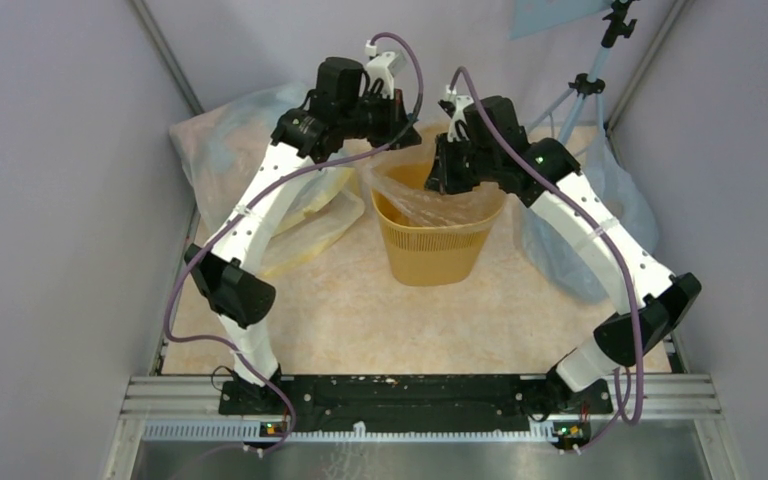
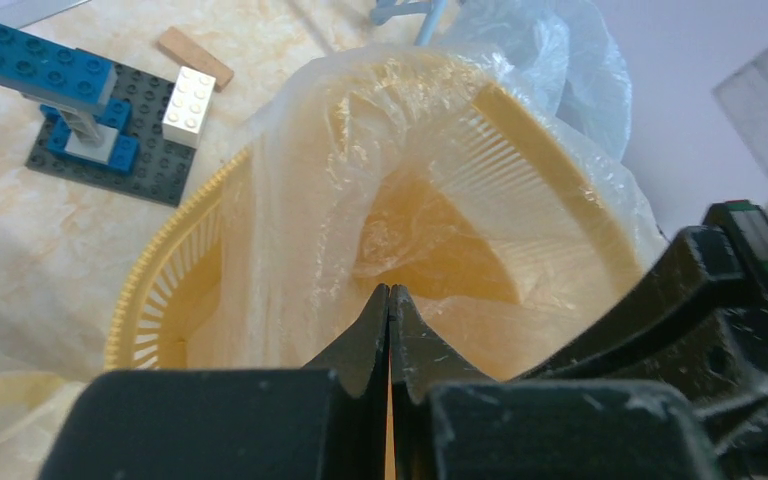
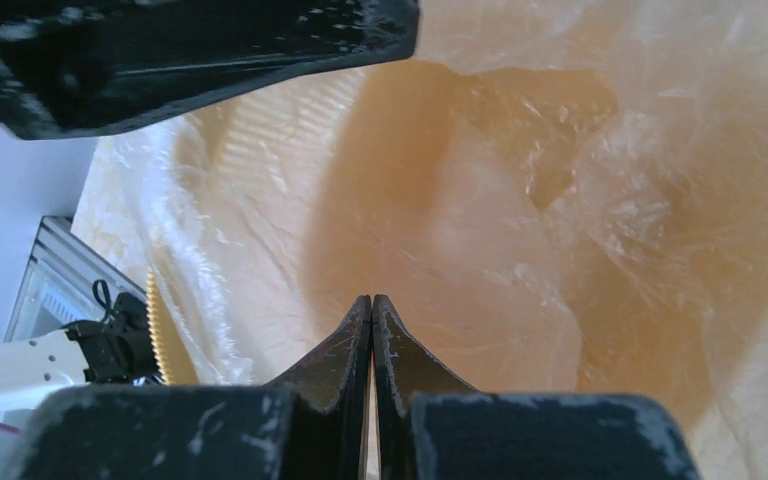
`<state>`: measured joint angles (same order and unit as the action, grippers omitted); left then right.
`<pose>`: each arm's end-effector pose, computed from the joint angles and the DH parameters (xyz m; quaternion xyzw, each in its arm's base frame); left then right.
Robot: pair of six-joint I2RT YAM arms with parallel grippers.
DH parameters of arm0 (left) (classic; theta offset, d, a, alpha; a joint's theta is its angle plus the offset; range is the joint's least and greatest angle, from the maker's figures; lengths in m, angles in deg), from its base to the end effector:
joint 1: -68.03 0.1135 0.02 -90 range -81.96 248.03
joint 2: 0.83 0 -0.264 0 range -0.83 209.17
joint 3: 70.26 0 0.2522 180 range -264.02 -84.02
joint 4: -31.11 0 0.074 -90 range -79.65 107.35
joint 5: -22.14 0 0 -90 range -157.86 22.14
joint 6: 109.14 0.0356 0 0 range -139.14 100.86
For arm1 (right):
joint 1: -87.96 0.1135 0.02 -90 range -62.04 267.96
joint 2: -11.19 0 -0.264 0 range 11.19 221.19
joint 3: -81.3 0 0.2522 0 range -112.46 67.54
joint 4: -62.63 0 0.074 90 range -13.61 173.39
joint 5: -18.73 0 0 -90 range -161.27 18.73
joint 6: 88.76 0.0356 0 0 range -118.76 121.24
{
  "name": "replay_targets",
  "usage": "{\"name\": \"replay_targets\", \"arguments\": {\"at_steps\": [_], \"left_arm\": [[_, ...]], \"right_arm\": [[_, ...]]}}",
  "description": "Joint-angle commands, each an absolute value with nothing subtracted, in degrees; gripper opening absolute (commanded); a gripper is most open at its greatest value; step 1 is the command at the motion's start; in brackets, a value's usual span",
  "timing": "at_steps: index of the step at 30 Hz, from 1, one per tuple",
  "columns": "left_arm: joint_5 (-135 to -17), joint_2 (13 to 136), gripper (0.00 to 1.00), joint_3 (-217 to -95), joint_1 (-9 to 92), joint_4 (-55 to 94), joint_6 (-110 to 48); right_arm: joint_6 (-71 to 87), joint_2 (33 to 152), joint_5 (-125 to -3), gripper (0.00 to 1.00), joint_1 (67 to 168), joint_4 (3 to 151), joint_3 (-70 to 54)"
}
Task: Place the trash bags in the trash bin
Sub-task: Place the trash bag in the trash bin.
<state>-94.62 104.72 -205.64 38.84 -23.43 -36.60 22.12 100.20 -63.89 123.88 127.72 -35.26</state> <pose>0.3463 -0.2118 0.4491 0.2079 0.8021 -0.3867 0.4048 0.2611 0.1948 0.4275 -0.1454 0.8837 0.2606 0.3605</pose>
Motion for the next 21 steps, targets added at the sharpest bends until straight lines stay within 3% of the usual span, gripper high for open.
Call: {"name": "replay_targets", "arguments": {"at_steps": [1, 21], "left_arm": [[-90.66, 104.98, 0.0, -208.22, 38.59, -24.3, -32.49], [-81.98, 106.56, 0.0, -208.32, 38.77, -25.63, -21.61]], "right_arm": [[23.58, 99.49, -63.39, 0.0, 125.55, 122.46, -35.37], [20.35, 102.15, -60.28, 0.0, 133.15, 123.75, -35.38]]}}
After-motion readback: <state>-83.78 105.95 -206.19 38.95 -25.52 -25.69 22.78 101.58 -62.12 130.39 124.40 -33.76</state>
